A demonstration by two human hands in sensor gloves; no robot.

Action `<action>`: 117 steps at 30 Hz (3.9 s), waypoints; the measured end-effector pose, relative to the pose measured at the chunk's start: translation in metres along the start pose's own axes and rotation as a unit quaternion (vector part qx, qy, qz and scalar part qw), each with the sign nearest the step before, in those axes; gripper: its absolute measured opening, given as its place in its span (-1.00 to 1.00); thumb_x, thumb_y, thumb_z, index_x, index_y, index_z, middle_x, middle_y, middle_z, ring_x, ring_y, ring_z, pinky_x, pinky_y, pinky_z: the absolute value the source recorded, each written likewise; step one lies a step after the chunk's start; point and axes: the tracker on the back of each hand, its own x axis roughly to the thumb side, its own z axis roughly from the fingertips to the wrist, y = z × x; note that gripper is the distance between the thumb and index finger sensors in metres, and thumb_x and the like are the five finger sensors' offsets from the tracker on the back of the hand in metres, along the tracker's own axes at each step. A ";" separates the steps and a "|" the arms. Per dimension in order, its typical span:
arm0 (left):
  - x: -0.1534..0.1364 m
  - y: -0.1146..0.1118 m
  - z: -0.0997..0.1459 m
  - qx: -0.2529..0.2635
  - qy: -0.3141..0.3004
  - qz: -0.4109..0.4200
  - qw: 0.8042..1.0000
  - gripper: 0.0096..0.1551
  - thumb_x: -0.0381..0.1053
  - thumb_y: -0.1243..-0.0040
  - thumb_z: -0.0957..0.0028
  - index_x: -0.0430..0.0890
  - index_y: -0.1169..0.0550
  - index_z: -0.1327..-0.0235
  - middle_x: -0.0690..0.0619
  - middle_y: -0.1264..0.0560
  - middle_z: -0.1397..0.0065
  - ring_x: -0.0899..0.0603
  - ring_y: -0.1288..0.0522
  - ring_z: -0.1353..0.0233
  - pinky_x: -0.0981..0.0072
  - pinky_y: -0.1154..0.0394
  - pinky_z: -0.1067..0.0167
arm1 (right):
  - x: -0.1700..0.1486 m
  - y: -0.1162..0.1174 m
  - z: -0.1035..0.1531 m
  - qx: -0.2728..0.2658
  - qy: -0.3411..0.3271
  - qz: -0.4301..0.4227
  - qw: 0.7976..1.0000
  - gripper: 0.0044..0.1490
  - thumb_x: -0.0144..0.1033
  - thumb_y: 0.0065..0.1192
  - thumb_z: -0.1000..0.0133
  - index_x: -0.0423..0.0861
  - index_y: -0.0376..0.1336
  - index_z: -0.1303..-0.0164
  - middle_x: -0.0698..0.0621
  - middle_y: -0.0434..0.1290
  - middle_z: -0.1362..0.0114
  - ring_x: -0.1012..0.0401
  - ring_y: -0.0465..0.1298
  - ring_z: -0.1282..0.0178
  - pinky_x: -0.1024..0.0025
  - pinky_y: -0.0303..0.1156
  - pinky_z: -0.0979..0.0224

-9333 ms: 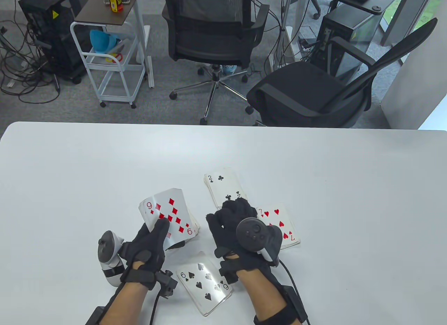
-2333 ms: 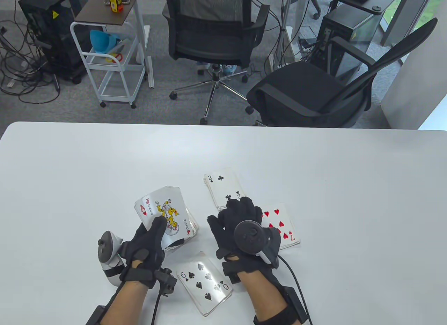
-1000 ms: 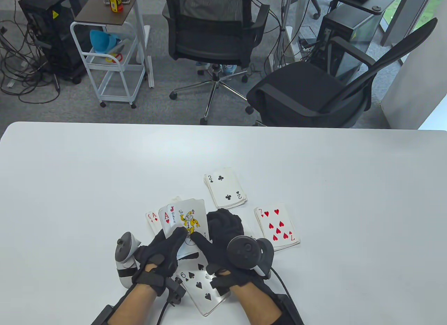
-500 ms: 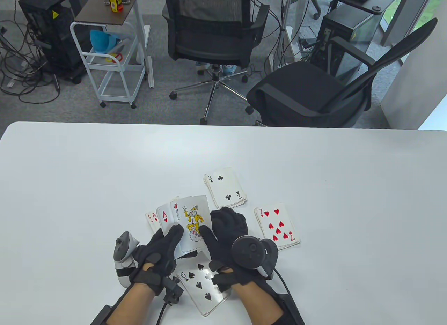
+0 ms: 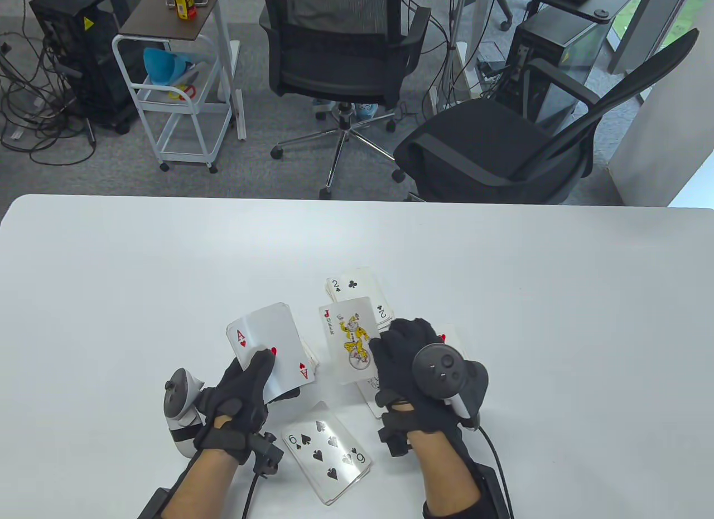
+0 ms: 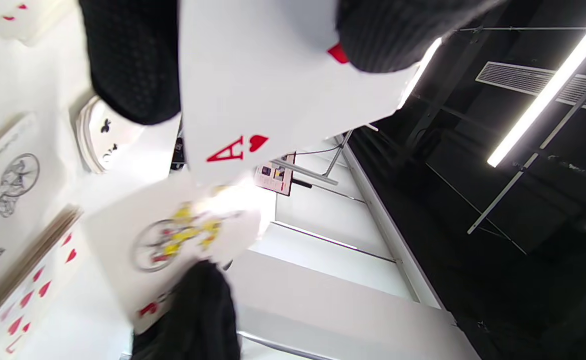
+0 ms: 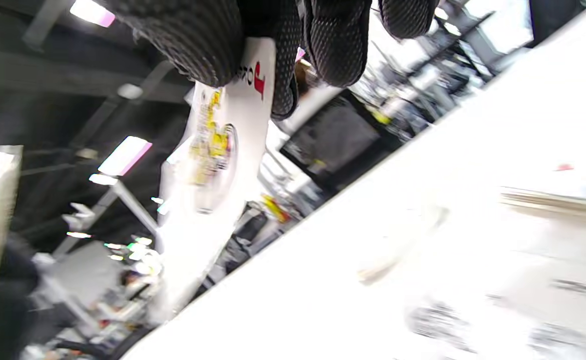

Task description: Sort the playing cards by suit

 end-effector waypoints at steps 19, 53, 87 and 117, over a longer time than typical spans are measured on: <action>-0.010 -0.005 -0.001 -0.011 0.018 -0.025 0.999 -0.43 0.23 -0.22 -0.24 0.04 -0.44 -0.44 0.06 -0.57 -0.41 -0.18 -0.66 -0.29 0.09 -0.70 -0.10 | -0.006 0.071 -0.016 0.104 0.085 0.331 0.934 -0.49 -0.18 0.50 -0.23 -0.25 0.39 -0.22 -0.35 0.07 -0.65 -0.35 -0.20 -0.66 -0.49 -0.32 -0.46; -0.012 -0.003 -0.002 -0.011 0.020 -0.061 0.998 -0.46 0.20 -0.33 -0.20 0.05 -0.50 -0.38 0.12 -0.64 -0.33 -0.13 -0.70 -0.24 0.13 -0.74 -0.03 | 0.056 0.060 0.028 -0.024 -0.181 0.013 0.983 -0.27 0.13 0.23 -0.24 -0.21 0.27 -0.35 -0.29 0.14 -0.62 -0.33 -0.05 -0.65 -0.45 -0.13 -0.49; 0.009 0.018 -0.001 0.008 -0.013 0.002 1.000 -0.46 0.21 -0.27 -0.23 0.06 -0.47 -0.42 0.09 -0.59 -0.39 -0.15 -0.67 -0.28 0.11 -0.71 -0.09 | 0.054 0.050 0.030 -0.101 -0.189 -0.026 0.976 -0.53 -0.17 0.29 -0.23 -0.22 0.41 -0.18 -0.21 0.37 -0.49 -0.28 0.20 -0.58 -0.42 0.02 -0.49; -0.006 0.001 -0.003 -0.009 0.012 -0.038 0.999 -0.46 0.20 -0.27 -0.23 0.05 -0.47 -0.42 0.09 -0.60 -0.38 -0.16 -0.68 -0.27 0.11 -0.72 -0.08 | -0.094 -0.006 -0.028 0.043 0.263 0.216 0.939 -0.49 -0.23 0.39 -0.28 -0.21 0.35 -0.34 -0.35 0.01 -0.70 -0.35 -0.20 -0.66 -0.50 -0.35 -0.44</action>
